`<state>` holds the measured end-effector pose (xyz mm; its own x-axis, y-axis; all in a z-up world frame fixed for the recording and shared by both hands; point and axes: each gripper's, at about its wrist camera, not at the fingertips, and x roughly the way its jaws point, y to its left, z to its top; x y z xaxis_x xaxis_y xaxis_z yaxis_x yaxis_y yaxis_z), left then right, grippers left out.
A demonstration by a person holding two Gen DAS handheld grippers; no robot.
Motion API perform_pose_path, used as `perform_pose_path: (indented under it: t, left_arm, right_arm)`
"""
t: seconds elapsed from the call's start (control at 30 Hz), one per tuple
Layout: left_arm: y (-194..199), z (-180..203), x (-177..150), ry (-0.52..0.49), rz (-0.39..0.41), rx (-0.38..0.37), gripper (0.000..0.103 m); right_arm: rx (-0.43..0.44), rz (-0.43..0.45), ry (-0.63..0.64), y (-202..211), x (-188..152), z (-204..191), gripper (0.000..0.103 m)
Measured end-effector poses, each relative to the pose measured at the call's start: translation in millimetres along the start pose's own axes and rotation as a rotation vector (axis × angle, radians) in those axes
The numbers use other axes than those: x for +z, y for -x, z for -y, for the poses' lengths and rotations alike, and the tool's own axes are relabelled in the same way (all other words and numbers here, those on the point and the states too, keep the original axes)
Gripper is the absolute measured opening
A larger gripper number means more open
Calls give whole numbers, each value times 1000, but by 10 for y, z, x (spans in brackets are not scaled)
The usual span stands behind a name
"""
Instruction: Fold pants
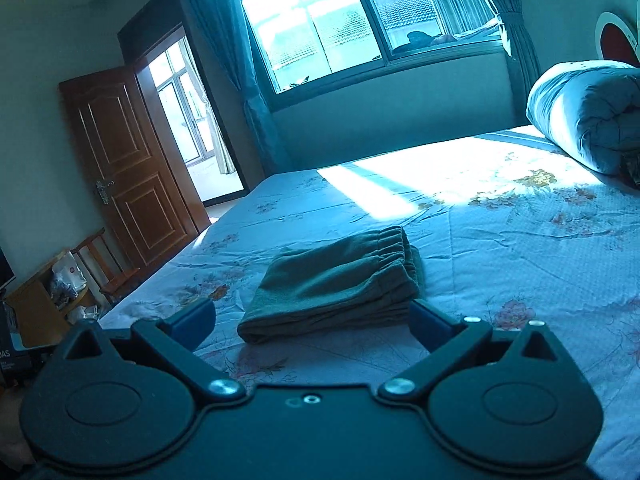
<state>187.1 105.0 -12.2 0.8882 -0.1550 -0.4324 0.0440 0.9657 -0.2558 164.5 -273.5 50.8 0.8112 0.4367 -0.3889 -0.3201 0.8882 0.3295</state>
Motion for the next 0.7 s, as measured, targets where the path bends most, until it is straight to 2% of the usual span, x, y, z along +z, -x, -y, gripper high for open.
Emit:
perform_pose_path:
  t: [0.13, 0.3, 0.43, 0.53, 0.63, 0.7]
  left_arm:
    - [552, 86, -64, -2, 43, 29, 103]
    - [1092, 249, -130, -14, 92, 8, 103]
    - [1384, 459, -148, -40, 103, -13, 103]
    - [1587, 630, -204, -66, 118, -27, 103]
    - [1768, 781, -274, -107, 132, -16, 103]
    - [1891, 877, -334, -140, 135, -10, 103]
  right_arm:
    - [-38, 42, 27, 349, -141, -203, 97]
    - [-64, 58, 54, 689, -289, -444, 97]
    - [-59, 85, 74, 919, -265, -648, 97]
    - [-66, 101, 143, 1081, -316, -817, 97]
    - [-61, 123, 183, 1212, -422, -916, 97]
    - [-69, 104, 212, 1223, -433, -965, 97]
